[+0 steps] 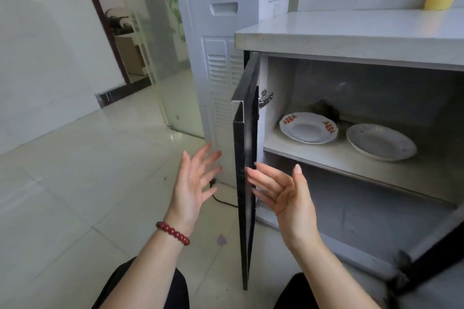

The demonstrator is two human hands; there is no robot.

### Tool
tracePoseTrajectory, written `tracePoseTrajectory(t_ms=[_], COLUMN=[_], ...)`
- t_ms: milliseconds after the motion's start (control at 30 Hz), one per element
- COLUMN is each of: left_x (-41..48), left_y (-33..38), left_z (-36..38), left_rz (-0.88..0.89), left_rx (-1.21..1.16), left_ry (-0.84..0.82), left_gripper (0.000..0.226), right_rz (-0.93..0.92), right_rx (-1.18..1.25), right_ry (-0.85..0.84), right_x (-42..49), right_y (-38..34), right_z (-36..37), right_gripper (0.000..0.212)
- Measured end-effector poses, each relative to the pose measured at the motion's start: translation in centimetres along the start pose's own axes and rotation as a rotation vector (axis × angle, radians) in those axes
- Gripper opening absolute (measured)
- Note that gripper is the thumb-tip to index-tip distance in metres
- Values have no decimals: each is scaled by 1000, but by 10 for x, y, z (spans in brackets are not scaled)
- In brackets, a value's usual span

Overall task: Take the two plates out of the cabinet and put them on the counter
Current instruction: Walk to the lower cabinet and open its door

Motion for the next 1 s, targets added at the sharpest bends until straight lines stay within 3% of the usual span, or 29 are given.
tracePoseTrajectory(t_ms=[267,433,1000], left_x=[6,13,-10], left_y=[4,3,4], left_z=[-38,-44,-39], left_rz=[71,39,39], left_rx=[49,47,72], left_ry=[110,15,63], left_gripper=[73,78,72], right_rz=[37,55,57], right_rx=[36,37,22], right_ry=[-31,-33,-78], right_x=[20,32,34], right_y=[20,27,28], right_z=[27,38,42], right_gripper=[64,64,60])
Point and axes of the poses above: each hand's wrist, its own x-axis towards the middle knuckle, its own z-axis out of the palm, y = z × x, the point moved 4 cm from there along x, towards the middle knuckle, and after that the axes turned 2 degrees about -y, right-handed, at the moved point
